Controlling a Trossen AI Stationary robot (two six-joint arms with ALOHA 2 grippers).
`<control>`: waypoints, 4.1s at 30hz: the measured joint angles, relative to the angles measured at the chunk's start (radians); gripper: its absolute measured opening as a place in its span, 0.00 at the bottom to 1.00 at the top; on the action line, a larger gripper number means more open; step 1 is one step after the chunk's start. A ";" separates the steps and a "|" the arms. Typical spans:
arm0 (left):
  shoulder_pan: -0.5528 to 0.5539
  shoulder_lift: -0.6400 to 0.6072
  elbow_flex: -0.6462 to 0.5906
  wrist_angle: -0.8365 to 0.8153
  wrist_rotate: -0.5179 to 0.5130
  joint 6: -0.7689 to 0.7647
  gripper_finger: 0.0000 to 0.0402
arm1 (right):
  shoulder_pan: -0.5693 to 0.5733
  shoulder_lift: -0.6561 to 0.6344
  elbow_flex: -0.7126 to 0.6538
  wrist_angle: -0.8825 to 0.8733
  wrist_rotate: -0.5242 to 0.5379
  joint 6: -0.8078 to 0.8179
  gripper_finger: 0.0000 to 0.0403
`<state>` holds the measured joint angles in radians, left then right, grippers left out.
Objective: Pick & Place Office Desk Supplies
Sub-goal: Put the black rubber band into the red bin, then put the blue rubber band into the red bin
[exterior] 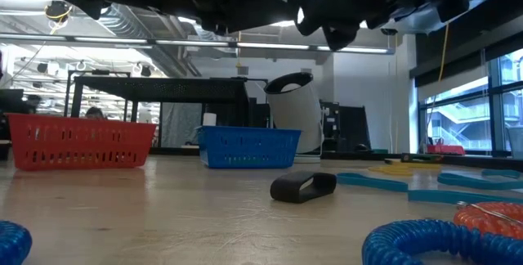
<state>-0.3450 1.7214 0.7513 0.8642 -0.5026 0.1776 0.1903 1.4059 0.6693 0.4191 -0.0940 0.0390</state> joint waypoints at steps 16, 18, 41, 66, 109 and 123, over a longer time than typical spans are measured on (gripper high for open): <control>-0.001 0.000 0.000 0.000 -0.074 -0.037 0.01 | -0.012 -0.024 0.000 -0.110 0.000 0.032 0.48; -0.004 -0.001 0.000 -0.001 -0.103 -0.037 0.01 | -0.013 -0.059 0.000 -0.159 0.004 0.032 0.50; -0.030 -0.497 0.000 -1.416 -0.140 -1.048 0.01 | -0.012 -0.325 0.000 -0.418 0.429 0.173 0.51; -0.119 -0.283 0.000 -1.756 0.061 -1.555 0.01 | -0.009 -0.321 0.000 -0.733 0.426 0.388 0.51; -0.180 -0.294 0.239 -1.933 0.135 -1.521 0.37 | 0.318 0.101 0.000 -0.908 0.389 0.520 0.51; -0.198 -0.294 0.246 -1.930 0.126 -1.544 0.36 | 0.316 0.157 0.001 -0.805 0.354 0.443 0.36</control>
<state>-0.5434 1.4277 0.9977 -1.0660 -0.3767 -1.3665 0.5068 1.5631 0.6704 -0.3856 0.2598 0.4821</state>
